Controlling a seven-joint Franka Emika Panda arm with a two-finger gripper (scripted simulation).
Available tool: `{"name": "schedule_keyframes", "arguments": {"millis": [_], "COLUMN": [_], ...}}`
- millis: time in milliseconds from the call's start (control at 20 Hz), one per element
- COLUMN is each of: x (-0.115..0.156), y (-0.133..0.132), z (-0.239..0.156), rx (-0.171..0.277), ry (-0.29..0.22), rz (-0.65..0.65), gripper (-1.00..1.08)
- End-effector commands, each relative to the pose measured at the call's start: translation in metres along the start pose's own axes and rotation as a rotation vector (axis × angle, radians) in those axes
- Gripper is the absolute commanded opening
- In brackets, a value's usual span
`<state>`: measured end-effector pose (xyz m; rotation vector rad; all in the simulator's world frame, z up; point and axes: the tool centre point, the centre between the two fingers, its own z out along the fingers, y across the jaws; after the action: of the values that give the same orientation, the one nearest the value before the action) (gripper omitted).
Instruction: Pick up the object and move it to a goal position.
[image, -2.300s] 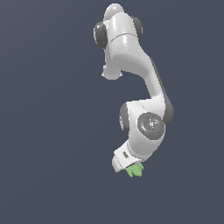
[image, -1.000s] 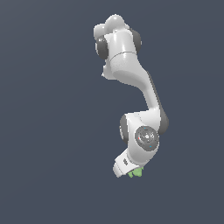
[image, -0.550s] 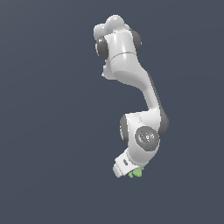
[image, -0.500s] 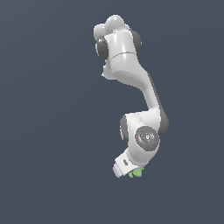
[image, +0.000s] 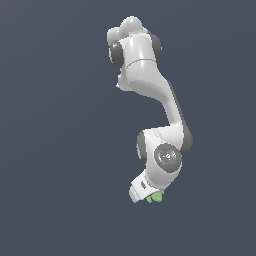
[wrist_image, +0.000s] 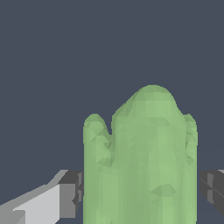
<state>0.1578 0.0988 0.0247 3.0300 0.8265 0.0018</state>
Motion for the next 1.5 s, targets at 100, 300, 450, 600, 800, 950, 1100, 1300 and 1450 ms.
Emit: {"name": "schedule_keyframes", "arguments": {"millis": [100,300,450,600,800,950,1100,1300,1450], "x": [-0.003,-0.008,-0.013,-0.02,-0.032,-0.043,-0.055,-0.072,-0.087], "y": [0.0,-0.001,-0.002,-0.003,-0.005,-0.006,-0.008,-0.011,-0.013], "z": [-0.004,-0.011,-0.018,-0.027,-0.043,-0.057,-0.073,-0.097,-0.117], "rx": [0.0,0.0,0.0,0.0,-0.001,-0.001,-0.001,-0.001,-0.002], "ry": [0.0,0.0,0.0,0.0,0.0,0.0,0.0,-0.001,-0.001], "rz": [0.0,0.0,0.0,0.0,0.0,0.0,0.0,0.0,0.0], "gripper": [-1.0,-1.0,-1.0,-1.0,-1.0,-1.0,-1.0,-1.0,-1.0]}}
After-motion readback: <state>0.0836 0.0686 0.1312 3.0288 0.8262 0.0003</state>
